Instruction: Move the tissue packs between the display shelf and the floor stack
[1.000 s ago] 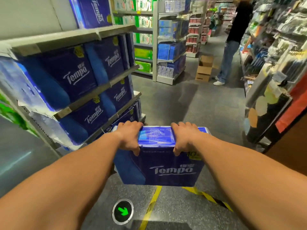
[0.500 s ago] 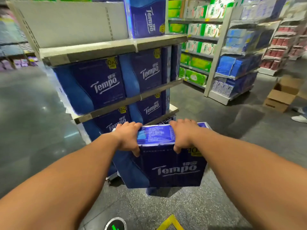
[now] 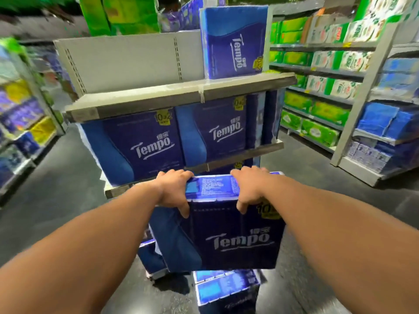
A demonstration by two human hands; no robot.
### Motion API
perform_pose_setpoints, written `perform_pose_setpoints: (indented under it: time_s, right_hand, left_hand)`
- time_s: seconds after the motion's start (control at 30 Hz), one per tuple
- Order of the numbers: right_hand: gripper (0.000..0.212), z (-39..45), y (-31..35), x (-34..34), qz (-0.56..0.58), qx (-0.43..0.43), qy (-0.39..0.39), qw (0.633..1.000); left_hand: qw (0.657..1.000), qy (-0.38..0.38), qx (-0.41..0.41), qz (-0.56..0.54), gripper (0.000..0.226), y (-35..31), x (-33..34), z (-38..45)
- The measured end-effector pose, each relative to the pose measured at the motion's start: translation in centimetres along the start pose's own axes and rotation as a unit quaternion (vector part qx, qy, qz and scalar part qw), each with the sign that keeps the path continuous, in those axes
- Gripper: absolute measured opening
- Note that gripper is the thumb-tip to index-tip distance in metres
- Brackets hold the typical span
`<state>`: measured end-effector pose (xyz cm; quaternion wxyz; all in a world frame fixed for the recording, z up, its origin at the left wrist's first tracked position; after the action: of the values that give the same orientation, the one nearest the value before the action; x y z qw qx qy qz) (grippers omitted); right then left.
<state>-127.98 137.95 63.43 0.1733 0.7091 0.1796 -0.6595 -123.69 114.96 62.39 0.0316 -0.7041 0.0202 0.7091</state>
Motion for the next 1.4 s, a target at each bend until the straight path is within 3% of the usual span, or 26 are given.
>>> perform_pose_setpoints:
  time_s: [0.1,0.27,0.37,0.5,0.67,0.73,0.8,0.97,1.4]
  right_hand:
    - [0.099,3.2,-3.2,-4.3,0.003,-0.031,-0.037,0.999]
    - [0.107,6.7,-8.6,-13.0,-0.037,-0.099,-0.15,0.983]
    - [0.102,8.0,-11.0,-19.1,-0.056,-0.13,-0.234,0.962]
    - [0.096,8.7,-13.4,-27.0,-0.05,-0.154,-0.325,0.932]
    - [0.118,10.5,-15.2,-32.2,-0.05,-0.175,-0.443,0.878]
    - [0.113,11.8,-15.5,-32.5,-0.049,-0.175,-0.48,0.858]
    - [0.093,13.5,-15.4,-32.4,-0.041,-0.184,-0.507,0.841]
    - [0.094,19.6,-13.3,-31.7,-0.051,-0.197,-0.519,0.83]
    - [0.118,38.6,-4.2,-33.5,-0.08,-0.144,-0.438,0.884]
  left_hand:
    - [0.999,-0.039,-0.038,0.001,0.106,-1.2,-4.3,3.1]
    - [0.98,-0.164,-0.1,0.048,0.105,-4.6,-12.8,6.8]
    - [0.956,-0.256,-0.119,0.077,0.1,-6.9,-18.3,8.3]
    - [0.92,-0.347,-0.146,0.105,0.111,-8.9,-25.4,9.2]
    - [0.858,-0.46,-0.164,0.155,0.105,-10.2,-30.6,10.5]
    - [0.841,-0.487,-0.163,0.173,0.103,-9.9,-31.0,11.5]
    - [0.831,-0.499,-0.16,0.186,0.103,-9.0,-30.8,12.9]
    - [0.825,-0.51,-0.161,0.182,0.097,-4.1,-29.8,16.5]
    - [0.867,-0.455,-0.128,0.158,0.1,15.2,-31.0,29.4]
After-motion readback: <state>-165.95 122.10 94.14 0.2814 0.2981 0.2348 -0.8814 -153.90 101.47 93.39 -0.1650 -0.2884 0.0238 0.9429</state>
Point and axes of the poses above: each hand's wrist, its own z-axis towards the middle knuckle, its own x-axis out of the palm, y = z × x, the point moved 1 cm from there along z, towards the middle knuckle, and after that the axes turned 12 degrees about -y, right-handed, at the moved point
